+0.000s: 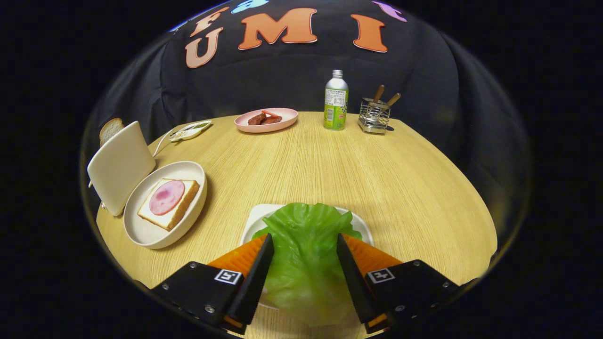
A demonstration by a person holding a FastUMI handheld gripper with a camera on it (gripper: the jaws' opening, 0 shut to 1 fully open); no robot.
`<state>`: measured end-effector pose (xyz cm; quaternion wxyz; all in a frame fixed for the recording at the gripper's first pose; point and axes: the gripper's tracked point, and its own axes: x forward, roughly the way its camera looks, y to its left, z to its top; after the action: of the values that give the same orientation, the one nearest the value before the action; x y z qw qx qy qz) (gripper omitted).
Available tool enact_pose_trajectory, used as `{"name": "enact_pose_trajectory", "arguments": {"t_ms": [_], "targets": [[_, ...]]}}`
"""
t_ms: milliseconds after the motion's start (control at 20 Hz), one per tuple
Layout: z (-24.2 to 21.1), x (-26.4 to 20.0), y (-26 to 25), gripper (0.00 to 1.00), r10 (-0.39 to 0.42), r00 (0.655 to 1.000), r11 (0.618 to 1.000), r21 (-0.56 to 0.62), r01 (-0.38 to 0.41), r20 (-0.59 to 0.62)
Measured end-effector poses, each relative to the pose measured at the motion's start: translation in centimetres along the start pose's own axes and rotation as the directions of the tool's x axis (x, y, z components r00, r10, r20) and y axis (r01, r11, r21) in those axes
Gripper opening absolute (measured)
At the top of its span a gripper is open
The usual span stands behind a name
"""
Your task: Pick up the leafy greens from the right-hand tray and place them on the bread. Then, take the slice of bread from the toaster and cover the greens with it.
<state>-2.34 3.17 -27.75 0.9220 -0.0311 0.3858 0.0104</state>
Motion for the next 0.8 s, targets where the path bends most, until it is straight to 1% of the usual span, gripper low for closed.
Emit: {"name": "enact_pose_trajectory", "arguments": {"t_ms": [50, 200, 250, 300, 350, 400, 500, 800], "targets": [[0.1, 0.1, 0.0, 0.77, 0.002, 1.0, 1.0, -0.002, -0.002, 0.0], [0.1, 0.1, -0.1, 0.49, -0.006, 1.0, 1.0, -0.006, 0.006, -0.001], [0.1, 0.0, -0.3, 0.43, -0.013, 1.0, 1.0, -0.006, 0.013, 0.002], [0.2, 0.0, -0.6, 0.28, -0.023, 1.0, 1.0, -0.003, 0.023, 0.004], [0.3, 0.1, -0.7, 0.2, -0.027, 1.0, 1.0, 0.008, 0.027, 0.008], [0.4, 0.0, -0.8, 0.11, -0.029, 0.999, 0.999, 0.026, 0.029, 0.013], [0.7, -0.1, -0.8, 0.04, -0.026, 0.999, 0.999, 0.047, 0.025, 0.024], [2.9, -1.4, 0.3, 0.04, -0.015, 0.997, 0.999, 0.038, 0.012, 0.076]]}}
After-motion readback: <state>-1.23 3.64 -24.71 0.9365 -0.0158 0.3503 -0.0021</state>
